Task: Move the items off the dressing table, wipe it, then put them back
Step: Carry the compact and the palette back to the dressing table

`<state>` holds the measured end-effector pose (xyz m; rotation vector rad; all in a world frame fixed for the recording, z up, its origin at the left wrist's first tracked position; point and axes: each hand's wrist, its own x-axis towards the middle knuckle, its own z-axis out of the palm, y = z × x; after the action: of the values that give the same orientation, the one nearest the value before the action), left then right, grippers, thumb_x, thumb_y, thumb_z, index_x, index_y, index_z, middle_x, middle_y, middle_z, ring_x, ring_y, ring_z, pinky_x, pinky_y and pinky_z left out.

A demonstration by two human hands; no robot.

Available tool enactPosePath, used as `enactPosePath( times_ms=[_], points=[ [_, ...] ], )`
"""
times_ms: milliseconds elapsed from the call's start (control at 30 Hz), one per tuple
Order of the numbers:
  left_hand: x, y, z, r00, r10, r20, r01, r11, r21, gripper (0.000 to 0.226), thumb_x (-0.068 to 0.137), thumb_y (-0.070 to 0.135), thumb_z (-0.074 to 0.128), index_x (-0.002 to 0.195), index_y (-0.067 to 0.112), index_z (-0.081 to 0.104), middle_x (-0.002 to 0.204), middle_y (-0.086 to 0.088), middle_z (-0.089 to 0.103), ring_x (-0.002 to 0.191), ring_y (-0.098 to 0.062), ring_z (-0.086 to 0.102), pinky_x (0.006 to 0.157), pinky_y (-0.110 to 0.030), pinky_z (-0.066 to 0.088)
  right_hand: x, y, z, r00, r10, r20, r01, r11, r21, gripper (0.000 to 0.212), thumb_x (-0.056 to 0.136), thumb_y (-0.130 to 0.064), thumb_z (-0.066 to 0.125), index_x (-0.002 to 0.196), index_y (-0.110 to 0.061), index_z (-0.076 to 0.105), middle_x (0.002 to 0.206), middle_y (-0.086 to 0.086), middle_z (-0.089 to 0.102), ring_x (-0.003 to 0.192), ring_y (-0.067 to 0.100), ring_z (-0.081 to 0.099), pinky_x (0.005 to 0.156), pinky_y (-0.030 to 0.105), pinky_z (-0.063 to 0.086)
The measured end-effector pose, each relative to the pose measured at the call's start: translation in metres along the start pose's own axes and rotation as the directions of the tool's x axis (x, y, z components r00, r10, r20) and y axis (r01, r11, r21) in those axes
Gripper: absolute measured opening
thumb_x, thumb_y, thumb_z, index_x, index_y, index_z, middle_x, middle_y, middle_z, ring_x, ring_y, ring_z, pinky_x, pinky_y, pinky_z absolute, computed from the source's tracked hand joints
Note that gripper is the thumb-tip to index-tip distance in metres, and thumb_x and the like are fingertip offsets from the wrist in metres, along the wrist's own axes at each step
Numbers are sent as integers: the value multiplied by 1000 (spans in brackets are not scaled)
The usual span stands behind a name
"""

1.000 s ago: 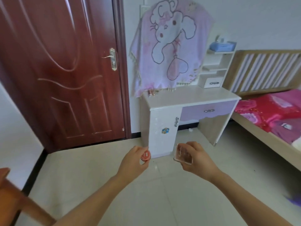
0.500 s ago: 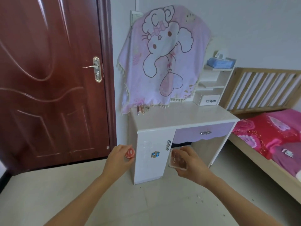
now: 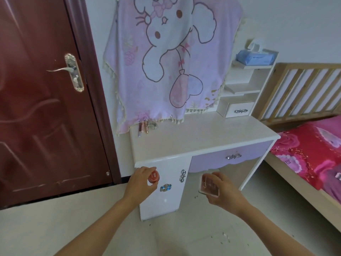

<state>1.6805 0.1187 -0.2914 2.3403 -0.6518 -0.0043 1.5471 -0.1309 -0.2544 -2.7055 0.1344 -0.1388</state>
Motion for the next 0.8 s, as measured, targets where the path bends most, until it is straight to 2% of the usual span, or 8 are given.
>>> enactPosePath(
  times_ms=[167, 333, 533, 700, 800],
  points=[
    [76, 25, 25, 994, -24, -106, 27, 999, 23, 49, 82, 23, 65, 129, 15, 50, 116, -2, 56, 107, -16, 48, 87, -18, 34, 76, 58, -27, 999, -48, -5, 48, 999, 14, 61, 73, -17, 67, 130, -22, 45, 118, 2, 44, 108, 20, 46, 85, 17, 35],
    [119, 38, 50, 977, -142, -157, 145, 989, 4, 56, 82, 23, 65, 134, 17, 44, 116, -4, 56, 109, -18, 47, 91, -23, 36, 140, 92, -33, 992, -114, 61, 111, 992, 55, 62, 74, -19, 66, 132, -21, 43, 122, 4, 43, 111, 19, 44, 87, 14, 35],
    [134, 16, 75, 927, -340, -156, 348, 937, 26, 56, 83, 26, 63, 134, 17, 42, 119, -3, 55, 113, -19, 46, 95, -27, 36, 191, 110, -3, 963, -162, 215, 145, 985, 93, 65, 75, -19, 63, 135, -24, 38, 128, 3, 38, 117, 17, 38, 89, 13, 34],
    [170, -15, 80, 905, -386, -178, 401, 915, 54, 56, 83, 25, 63, 134, 16, 43, 116, -4, 56, 111, -20, 46, 93, -26, 37, 237, 115, 20, 944, -179, 278, 155, 982, 105, 65, 75, -17, 62, 135, -24, 37, 128, 3, 39, 117, 17, 37, 89, 12, 32],
    [204, -36, 85, 888, -411, -204, 427, 904, 38, 55, 81, 25, 64, 132, 15, 46, 116, -5, 57, 111, -21, 46, 92, -28, 38, 272, 114, 29, 936, -181, 303, 166, 983, 77, 65, 76, -20, 61, 135, -26, 36, 129, 3, 38, 119, 18, 37, 91, 15, 35]
  ],
)
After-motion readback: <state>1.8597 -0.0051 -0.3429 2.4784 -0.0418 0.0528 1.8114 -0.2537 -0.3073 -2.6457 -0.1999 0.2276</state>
